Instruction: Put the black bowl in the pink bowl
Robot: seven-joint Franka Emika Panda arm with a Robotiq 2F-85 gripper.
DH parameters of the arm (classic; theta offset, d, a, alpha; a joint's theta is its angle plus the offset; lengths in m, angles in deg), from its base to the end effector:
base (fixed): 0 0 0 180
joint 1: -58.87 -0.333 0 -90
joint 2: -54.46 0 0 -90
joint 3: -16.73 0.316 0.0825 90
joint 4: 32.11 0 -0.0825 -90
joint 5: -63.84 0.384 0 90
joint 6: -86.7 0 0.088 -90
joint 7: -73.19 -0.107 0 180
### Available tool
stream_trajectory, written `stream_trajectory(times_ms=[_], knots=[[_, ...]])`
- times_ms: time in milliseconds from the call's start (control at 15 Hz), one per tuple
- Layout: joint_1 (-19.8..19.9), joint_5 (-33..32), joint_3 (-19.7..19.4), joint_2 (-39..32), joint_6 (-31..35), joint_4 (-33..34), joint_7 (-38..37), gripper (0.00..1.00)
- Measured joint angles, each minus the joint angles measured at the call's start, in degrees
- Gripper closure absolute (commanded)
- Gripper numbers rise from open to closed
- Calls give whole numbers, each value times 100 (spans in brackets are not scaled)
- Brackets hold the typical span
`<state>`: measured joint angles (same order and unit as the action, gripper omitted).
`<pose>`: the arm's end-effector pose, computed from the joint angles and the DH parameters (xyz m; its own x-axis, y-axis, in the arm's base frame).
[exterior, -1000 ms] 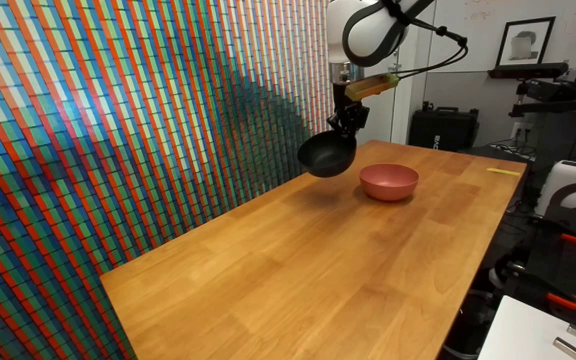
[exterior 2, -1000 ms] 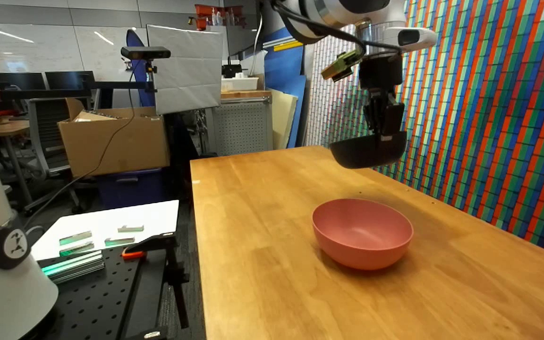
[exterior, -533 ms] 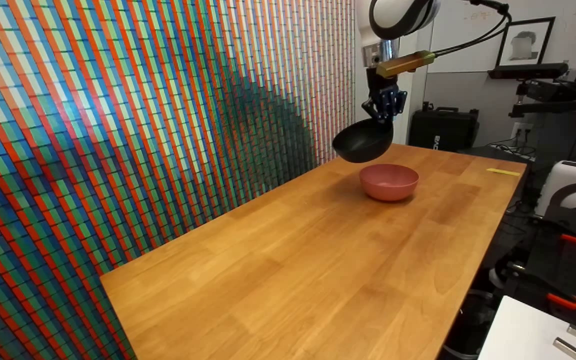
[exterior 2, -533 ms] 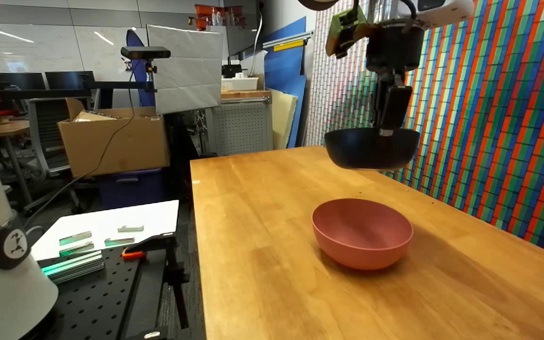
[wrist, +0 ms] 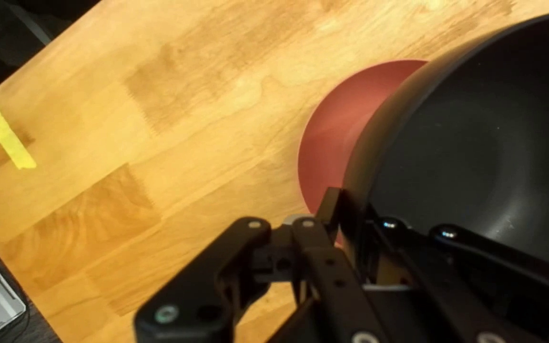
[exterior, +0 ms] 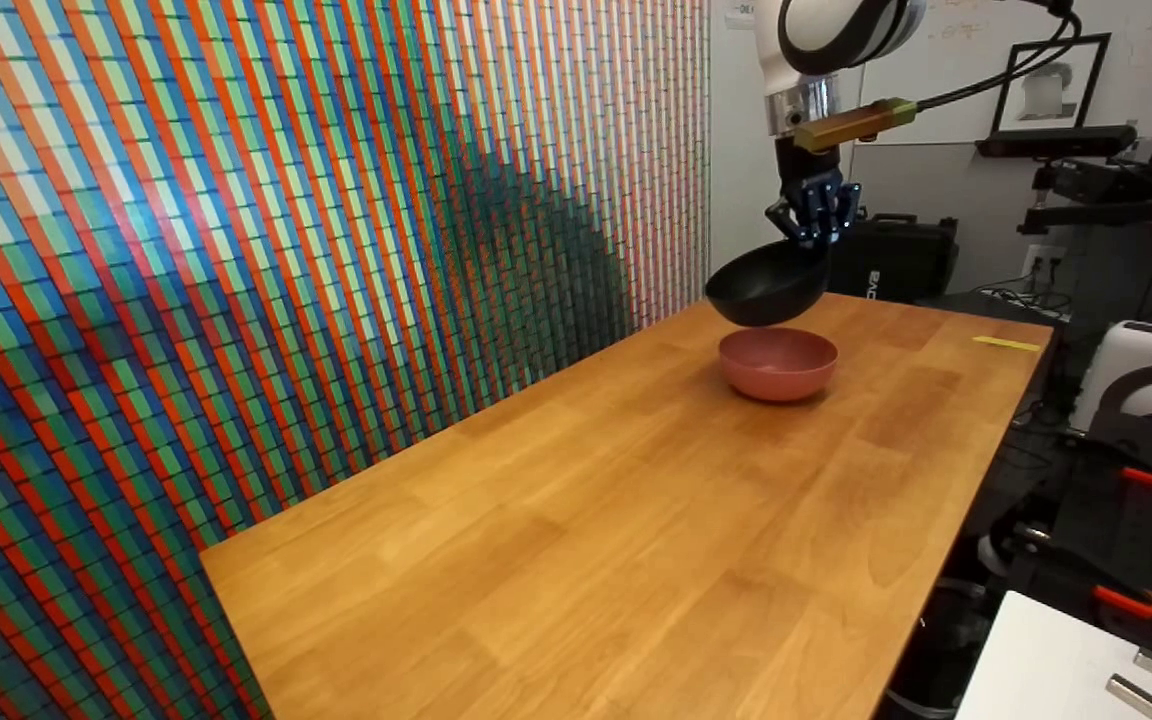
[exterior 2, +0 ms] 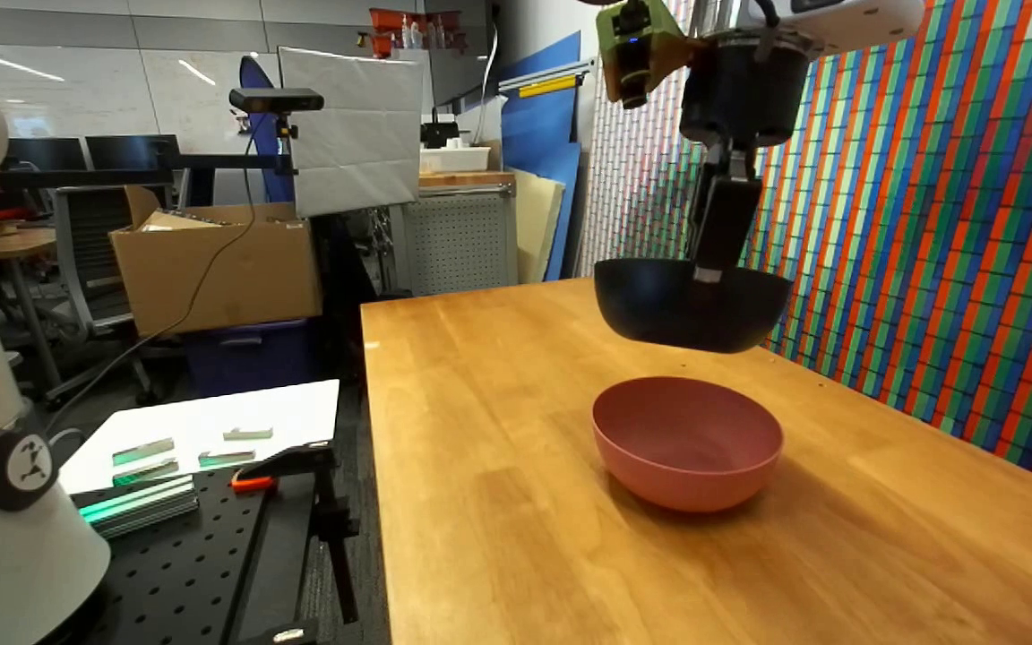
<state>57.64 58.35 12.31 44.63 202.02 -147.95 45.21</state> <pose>0.5617 -0.0361 0.3529 0.8691 -0.4806 -0.1175 -0.4600 -0.8724 0.1653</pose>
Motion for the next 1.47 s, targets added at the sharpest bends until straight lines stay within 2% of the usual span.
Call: stream_trajectory(times_ms=[267, 333, 400, 933, 1067, 1267, 1467], knots=[[157, -4, -13, -1, 330, -191, 0, 98], [165, -4, -13, -3, 437, -224, 0, 66], [165, -4, -12, -6, 524, -248, 0, 65], [154, 153, 38, -9, 663, -304, 13, 4], [154, 359, 48, -5, 663, -294, 110, 0], [132, 688, 160, 7, 657, -203, 366, 0], [-27, 727, 404, 7, 622, 8, 493, 0]])
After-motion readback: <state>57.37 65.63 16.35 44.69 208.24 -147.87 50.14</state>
